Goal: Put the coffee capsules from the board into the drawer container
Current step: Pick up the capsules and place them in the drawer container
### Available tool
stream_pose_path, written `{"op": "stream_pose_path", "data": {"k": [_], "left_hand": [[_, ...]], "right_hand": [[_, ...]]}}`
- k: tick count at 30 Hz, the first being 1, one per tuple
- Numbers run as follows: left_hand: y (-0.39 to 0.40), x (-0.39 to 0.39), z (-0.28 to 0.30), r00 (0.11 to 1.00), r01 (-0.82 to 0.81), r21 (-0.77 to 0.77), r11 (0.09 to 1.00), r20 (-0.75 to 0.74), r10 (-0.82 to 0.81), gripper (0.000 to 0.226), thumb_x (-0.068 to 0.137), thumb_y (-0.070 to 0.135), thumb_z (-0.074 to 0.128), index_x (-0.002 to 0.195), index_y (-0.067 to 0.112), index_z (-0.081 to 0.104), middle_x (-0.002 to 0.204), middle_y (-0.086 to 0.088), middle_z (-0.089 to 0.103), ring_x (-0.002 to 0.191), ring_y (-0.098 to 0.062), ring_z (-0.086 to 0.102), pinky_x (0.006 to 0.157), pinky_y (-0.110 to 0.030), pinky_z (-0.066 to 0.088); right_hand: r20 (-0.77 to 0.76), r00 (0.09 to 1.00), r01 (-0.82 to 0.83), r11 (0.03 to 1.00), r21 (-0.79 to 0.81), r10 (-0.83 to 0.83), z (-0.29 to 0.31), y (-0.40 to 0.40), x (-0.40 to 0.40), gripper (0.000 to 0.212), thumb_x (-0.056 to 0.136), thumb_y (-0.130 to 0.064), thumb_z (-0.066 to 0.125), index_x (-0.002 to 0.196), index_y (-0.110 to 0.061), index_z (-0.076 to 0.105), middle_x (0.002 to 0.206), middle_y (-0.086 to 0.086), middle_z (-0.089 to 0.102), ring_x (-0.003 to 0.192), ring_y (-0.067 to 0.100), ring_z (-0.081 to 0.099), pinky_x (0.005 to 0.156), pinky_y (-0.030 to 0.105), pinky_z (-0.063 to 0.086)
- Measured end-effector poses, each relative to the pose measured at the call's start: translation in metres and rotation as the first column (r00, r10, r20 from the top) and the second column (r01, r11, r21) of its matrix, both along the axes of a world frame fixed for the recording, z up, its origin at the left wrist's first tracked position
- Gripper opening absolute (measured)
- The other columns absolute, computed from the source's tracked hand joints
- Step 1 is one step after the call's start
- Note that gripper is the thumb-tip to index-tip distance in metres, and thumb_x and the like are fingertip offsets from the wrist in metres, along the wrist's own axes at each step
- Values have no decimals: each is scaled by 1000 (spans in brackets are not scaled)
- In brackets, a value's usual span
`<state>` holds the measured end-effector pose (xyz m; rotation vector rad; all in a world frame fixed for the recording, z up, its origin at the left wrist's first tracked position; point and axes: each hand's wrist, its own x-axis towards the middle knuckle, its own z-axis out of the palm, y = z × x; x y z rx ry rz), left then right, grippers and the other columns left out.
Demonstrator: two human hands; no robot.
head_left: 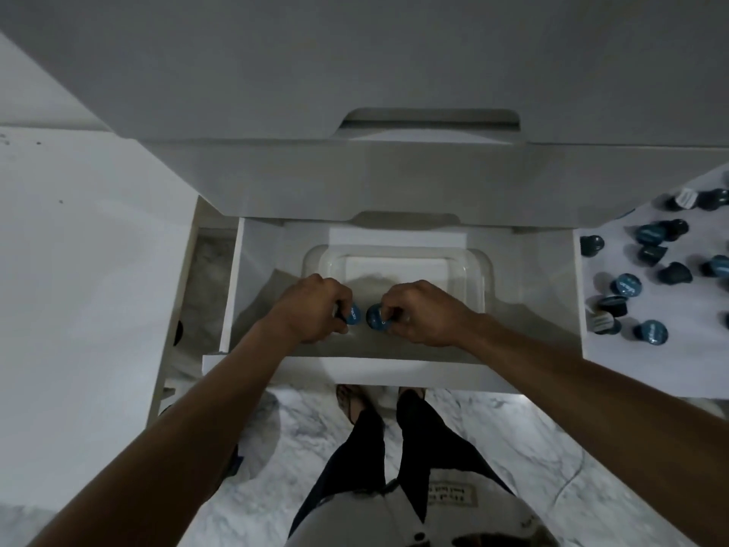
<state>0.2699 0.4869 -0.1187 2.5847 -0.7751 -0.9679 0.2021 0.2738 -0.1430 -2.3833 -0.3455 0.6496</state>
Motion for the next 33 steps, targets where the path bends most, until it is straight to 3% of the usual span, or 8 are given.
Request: {"op": "stream_pose_path", "data": {"k": [4, 8, 13, 16, 20, 24, 28, 33], "left_hand": [[6, -2, 1, 1000, 17, 34, 999, -22, -16, 23, 70, 30, 84, 86, 22, 69, 90, 2, 66, 57, 0, 49, 74, -33, 55], [10, 1, -2, 1000, 24, -12, 1000, 3, -24, 15, 78, 32, 76, 83, 28, 63, 90, 3, 67, 59, -2, 51, 74, -38, 56], [9, 3, -3, 998, 63, 23, 998, -28, -62, 17, 83, 24, 72, 95, 29, 61, 106, 1, 66, 58, -2, 48, 75, -39, 55], [9, 5, -1, 994, 95, 40, 995, -64, -92, 19, 83, 26, 72, 98, 27, 61, 107, 3, 66, 60, 1, 46, 71, -31, 50], [9, 5, 0, 987, 147, 66, 987, -83, -141, 18, 84, 28, 71, 100, 28, 63, 107, 6, 68, 63, 0, 51, 67, -24, 45], [7, 6, 1, 986, 146, 71, 987, -95, -139, 18, 83, 31, 70, 100, 28, 63, 107, 5, 68, 68, -7, 53, 68, -26, 50], [6, 6, 3, 986, 143, 74, 987, -93, -136, 20, 81, 30, 72, 98, 30, 62, 104, 7, 69, 61, -1, 49, 71, -28, 51], [8, 4, 7, 990, 129, 40, 991, -69, -126, 27, 78, 32, 74, 102, 30, 61, 104, 9, 67, 95, -12, 60, 84, -34, 51]], "right_hand": [[-47, 999, 20, 1000, -2, -20, 2, 1, -2, 20, 80, -14, 72, 99, -18, 69, 100, 1, 67, 87, 16, 62, 77, 33, 53], [-77, 997, 31, 999, 13, -29, 3, 6, -1, 23, 80, -16, 74, 102, -18, 69, 100, 2, 68, 83, 12, 59, 75, 31, 53], [-111, 993, 29, 999, 30, -26, 3, 16, 2, 21, 81, -15, 75, 101, -18, 69, 98, 1, 69, 82, 11, 61, 73, 26, 52], [-126, 992, 25, 999, 29, -22, 0, 22, 2, 18, 81, -13, 74, 97, -21, 70, 94, 1, 70, 81, 13, 64, 73, 30, 55], [-132, 991, 8, 1000, 30, -4, 0, 26, 2, 17, 82, -12, 72, 97, -20, 71, 93, 0, 71, 78, 8, 60, 68, 21, 47], [-157, 987, -4, 999, 41, 10, 1, 31, 3, 20, 82, -10, 70, 98, -21, 71, 94, 2, 72, 83, 13, 66, 74, 28, 55], [-178, 984, -5, 999, 42, 12, -2, 33, 2, 22, 80, -10, 70, 98, -24, 71, 94, 1, 72, 84, 14, 67, 77, 36, 57], [-165, 985, 54, 996, 64, -43, 6, 29, 1, 20, 82, -15, 72, 100, -21, 68, 101, -3, 70, 85, 9, 63, 77, 28, 53]]}}
